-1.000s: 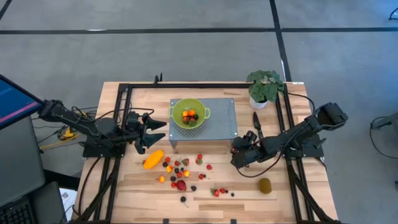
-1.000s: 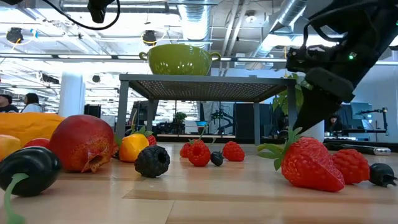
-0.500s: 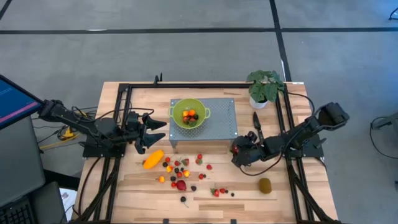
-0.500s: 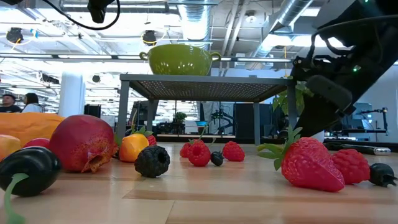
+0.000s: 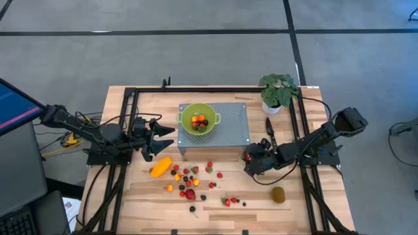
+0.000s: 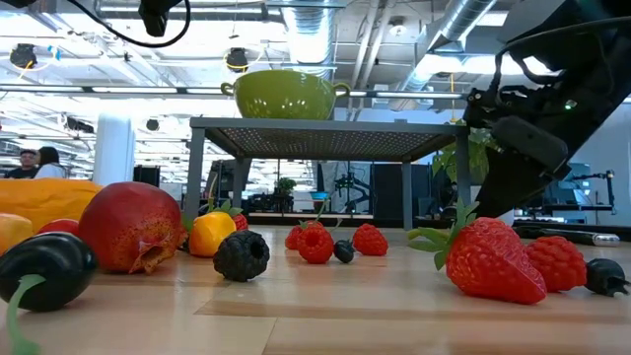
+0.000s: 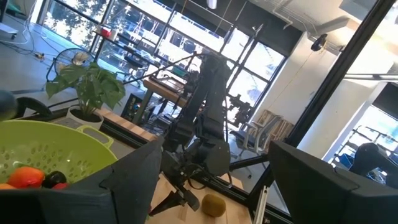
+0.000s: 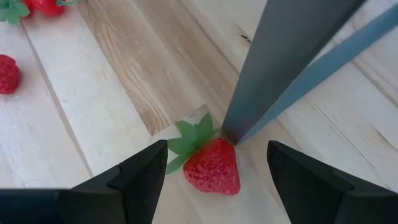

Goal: Pick & Place Fruit
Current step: Put the strawberry into the green strainer bowl on the shelf

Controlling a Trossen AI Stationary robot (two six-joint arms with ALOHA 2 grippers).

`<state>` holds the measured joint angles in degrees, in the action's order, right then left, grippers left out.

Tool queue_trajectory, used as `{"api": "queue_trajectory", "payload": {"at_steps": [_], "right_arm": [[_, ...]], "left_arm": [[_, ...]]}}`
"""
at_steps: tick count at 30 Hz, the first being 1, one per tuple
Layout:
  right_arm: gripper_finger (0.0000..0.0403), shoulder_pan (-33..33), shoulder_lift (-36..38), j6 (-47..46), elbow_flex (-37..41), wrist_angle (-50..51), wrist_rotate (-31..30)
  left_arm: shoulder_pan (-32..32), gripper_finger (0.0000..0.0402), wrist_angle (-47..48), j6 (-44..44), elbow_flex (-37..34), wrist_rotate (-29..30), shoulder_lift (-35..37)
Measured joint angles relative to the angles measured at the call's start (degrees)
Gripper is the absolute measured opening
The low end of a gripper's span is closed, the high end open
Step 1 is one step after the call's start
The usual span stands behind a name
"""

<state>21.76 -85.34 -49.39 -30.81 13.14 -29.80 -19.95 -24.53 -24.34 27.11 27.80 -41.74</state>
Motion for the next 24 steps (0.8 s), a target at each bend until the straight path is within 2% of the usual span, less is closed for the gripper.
{"api": "queue_trajectory", "payload": {"at_steps": [9,17,24], "right_arm": [[0.0270,0.02,-0.02,-1.26,-0.07,1.44,-0.36],[0.0270,-0.11,-0.24,-2.93,0.09,4.60,-4.63],[0.0270,0.37,-0.39,-2.34,-1.37,5.95,-4.28]], "left_arm": [[0.01,0.0291,0.02,0.00,0.00,0.01,0.00],[-0.01,0.0291,0.02,0.00,0.00,0.01,0.00],[0.01,0.0291,0.02,0.00,0.00,0.01,0.00]]}}
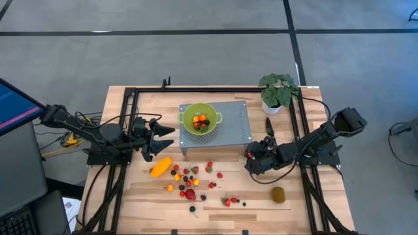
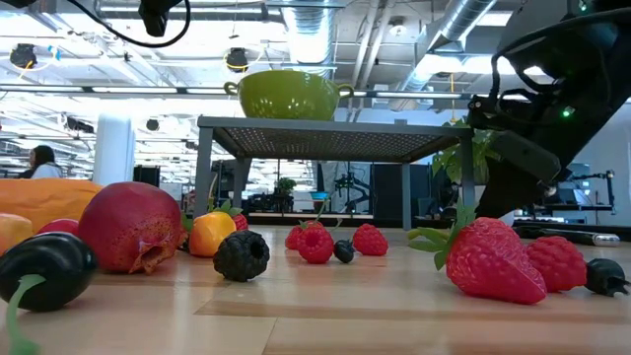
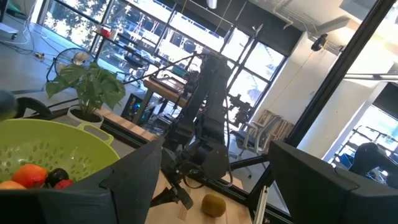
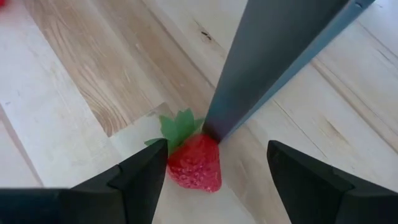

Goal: Pick & Place Fruit
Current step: Put the strawberry into the green strainer bowl on the shelf

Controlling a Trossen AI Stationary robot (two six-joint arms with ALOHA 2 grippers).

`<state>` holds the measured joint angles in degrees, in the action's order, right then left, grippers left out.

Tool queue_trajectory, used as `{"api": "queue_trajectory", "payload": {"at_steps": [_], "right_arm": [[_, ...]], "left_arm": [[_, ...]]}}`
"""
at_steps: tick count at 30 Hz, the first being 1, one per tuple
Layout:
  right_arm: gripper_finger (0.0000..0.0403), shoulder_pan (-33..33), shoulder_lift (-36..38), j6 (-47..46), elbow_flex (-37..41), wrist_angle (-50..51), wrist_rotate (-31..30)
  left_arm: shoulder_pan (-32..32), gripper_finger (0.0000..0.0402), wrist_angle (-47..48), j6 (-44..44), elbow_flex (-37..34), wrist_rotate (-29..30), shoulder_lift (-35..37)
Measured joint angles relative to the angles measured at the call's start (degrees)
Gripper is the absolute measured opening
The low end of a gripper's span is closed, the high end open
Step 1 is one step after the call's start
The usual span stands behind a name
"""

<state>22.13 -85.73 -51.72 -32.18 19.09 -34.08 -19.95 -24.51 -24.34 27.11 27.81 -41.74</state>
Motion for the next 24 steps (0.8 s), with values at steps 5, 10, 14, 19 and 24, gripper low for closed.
{"api": "queue_trajectory", "payload": {"at_steps": [5,10,14,19,24], "right_arm": [[0.0270,1.98,0.00,-1.44,-1.31,3.99,0.60],[0.0270,3.76,0.02,-2.12,-1.71,4.83,0.35],[0.0270,3.85,0.04,-2.38,-1.72,4.28,-0.02],[0.0270,3.26,0.09,-2.28,-1.71,3.24,-0.20],[0.0270,1.35,0.22,-1.18,-1.73,2.35,0.13]], "left_arm": [[0.00,0.0291,-0.02,0.00,0.00,-0.02,0.01],[-0.01,0.0291,0.00,0.00,0.00,0.00,0.01],[0.00,0.0291,0.00,0.00,0.00,0.00,0.02],[0.00,0.0291,0.00,0.00,0.00,0.00,0.00],[-0.01,0.0291,-0.01,0.00,0.00,-0.01,0.00]]}}
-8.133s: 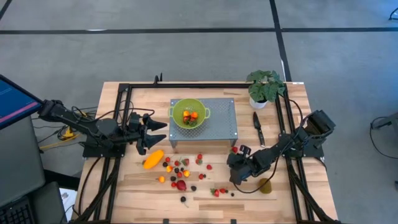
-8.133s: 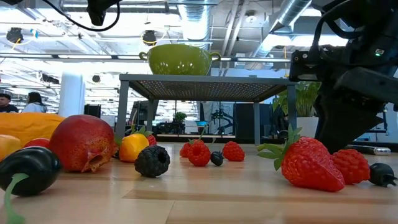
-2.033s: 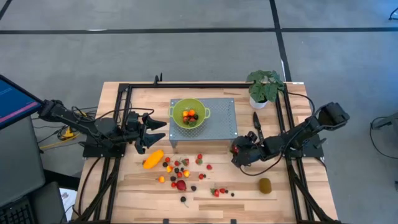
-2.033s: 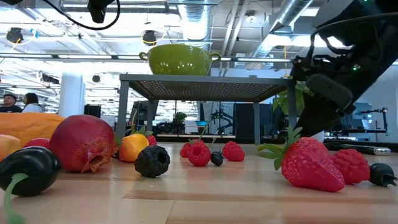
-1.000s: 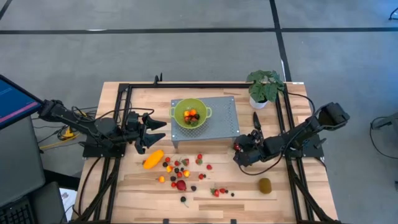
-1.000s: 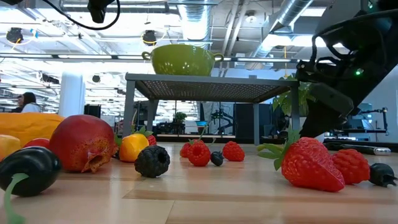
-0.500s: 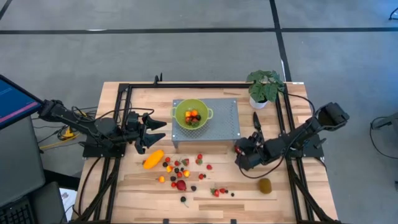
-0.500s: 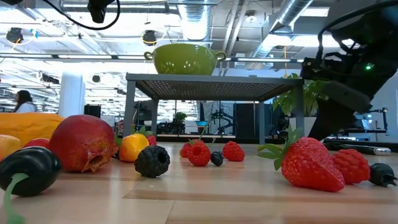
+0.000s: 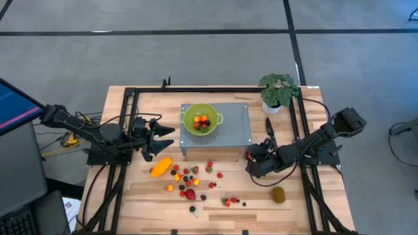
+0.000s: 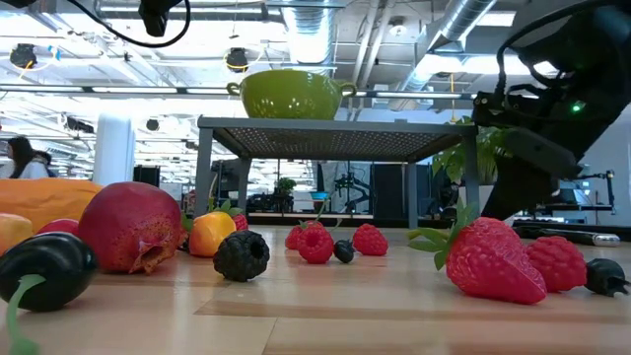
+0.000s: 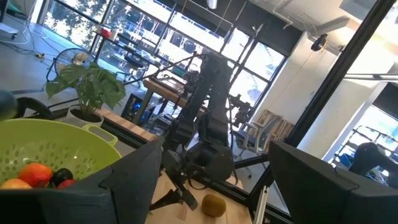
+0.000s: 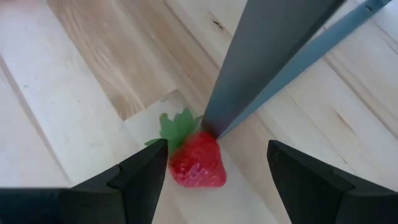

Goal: Pick & Place Fruit
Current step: Put the strawberry into the green strainer bowl on the shelf

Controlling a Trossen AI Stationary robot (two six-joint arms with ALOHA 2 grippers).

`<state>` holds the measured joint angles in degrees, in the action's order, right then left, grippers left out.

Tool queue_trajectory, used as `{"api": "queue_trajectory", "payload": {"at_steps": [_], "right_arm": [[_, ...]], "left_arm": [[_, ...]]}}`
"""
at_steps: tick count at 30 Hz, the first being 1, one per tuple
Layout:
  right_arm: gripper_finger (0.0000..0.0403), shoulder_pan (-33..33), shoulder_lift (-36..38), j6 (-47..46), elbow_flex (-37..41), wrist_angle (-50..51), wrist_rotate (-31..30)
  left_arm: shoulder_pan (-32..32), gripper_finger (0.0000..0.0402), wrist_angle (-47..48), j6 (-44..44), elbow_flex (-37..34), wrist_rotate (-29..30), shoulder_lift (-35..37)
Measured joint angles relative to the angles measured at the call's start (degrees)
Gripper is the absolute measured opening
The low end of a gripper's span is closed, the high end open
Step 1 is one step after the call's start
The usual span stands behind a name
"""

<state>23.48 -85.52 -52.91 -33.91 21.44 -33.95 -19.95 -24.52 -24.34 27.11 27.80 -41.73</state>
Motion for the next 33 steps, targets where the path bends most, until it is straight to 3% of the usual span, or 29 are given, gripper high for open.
{"api": "queue_trajectory", "payload": {"at_steps": [13,21,33], "right_arm": [[0.0270,0.22,3.30,6.52,-4.22,4.69,0.44],[0.0270,3.56,5.27,0.41,-4.34,10.10,-0.25],[0.0270,5.12,0.09,-2.05,-1.23,3.93,-4.05]], "left_arm": [[-0.01,0.0291,-0.01,0.00,0.00,0.01,0.02],[0.01,0.0291,-0.02,0.00,0.00,0.00,0.02],[0.01,0.0291,-0.03,0.00,0.00,0.00,0.02]]}}
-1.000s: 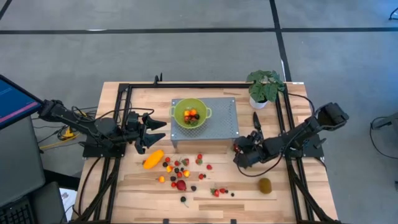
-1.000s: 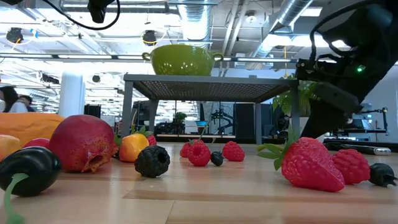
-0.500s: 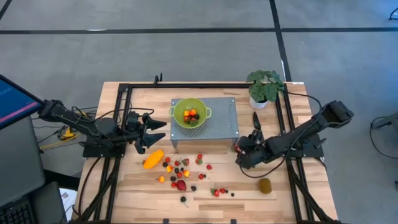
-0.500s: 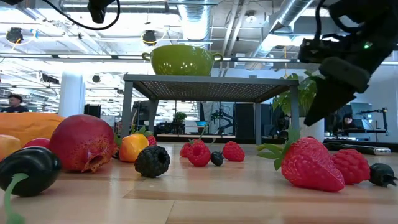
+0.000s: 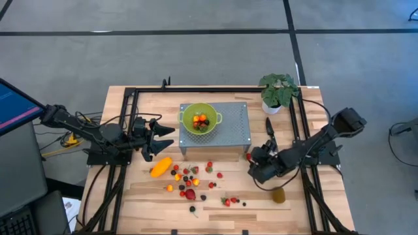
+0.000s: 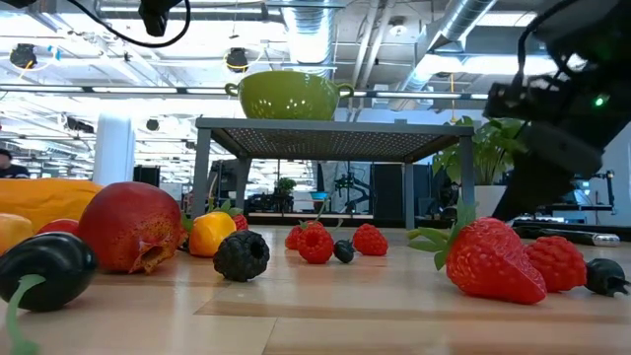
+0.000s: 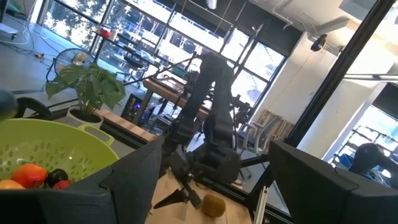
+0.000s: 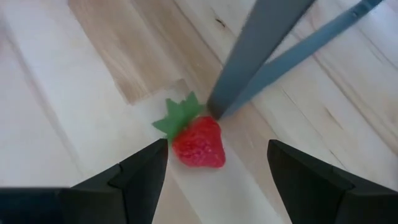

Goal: Pick & Place Fruit
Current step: Put the strawberry into the green strainer bowl on the shelf

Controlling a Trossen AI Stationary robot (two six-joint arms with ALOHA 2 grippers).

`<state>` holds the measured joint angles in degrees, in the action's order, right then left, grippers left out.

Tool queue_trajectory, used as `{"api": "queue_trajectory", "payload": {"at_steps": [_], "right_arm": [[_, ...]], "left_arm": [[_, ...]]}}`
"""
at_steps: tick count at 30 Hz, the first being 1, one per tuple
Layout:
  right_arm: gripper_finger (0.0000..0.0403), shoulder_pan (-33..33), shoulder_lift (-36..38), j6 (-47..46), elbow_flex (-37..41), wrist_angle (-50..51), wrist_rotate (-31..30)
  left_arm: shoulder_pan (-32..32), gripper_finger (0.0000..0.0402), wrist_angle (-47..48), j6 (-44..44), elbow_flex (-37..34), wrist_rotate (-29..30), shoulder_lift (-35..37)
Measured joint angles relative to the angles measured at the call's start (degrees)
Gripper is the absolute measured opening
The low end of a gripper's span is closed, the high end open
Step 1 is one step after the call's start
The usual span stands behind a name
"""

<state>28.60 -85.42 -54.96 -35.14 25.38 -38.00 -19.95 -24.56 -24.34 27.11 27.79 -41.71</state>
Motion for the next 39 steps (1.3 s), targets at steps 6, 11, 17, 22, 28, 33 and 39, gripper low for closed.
{"api": "queue_trajectory", "payload": {"at_steps": [6,11,17,22,28,33,39], "right_arm": [[0.0270,-1.43,-4.57,3.48,0.12,-4.72,0.54],[0.0270,-2.29,-8.15,3.86,-0.14,-6.67,0.08],[0.0242,-2.38,-7.57,3.73,-0.09,-6.98,1.45],[0.0173,-2.45,-5.86,4.39,0.01,-6.76,4.21],[0.0102,-2.43,-5.58,4.60,0.01,-6.24,4.98],[0.0108,-2.43,-5.58,4.59,0.01,-6.22,5.07],[0.0131,-2.43,-5.57,4.59,0.01,-6.23,6.01]], "left_arm": [[-0.02,0.0291,0.01,0.00,0.00,0.00,-0.01],[-0.01,0.0291,0.01,0.00,0.00,0.01,0.00],[0.00,0.0291,0.02,0.00,0.00,0.01,0.00],[0.00,0.0291,0.02,0.00,0.00,0.02,0.00],[0.00,0.0291,0.02,0.00,0.00,0.01,0.00],[-0.02,0.0291,0.02,0.00,0.00,0.02,0.00],[-0.01,0.0291,0.02,0.00,0.00,0.00,0.00]]}}
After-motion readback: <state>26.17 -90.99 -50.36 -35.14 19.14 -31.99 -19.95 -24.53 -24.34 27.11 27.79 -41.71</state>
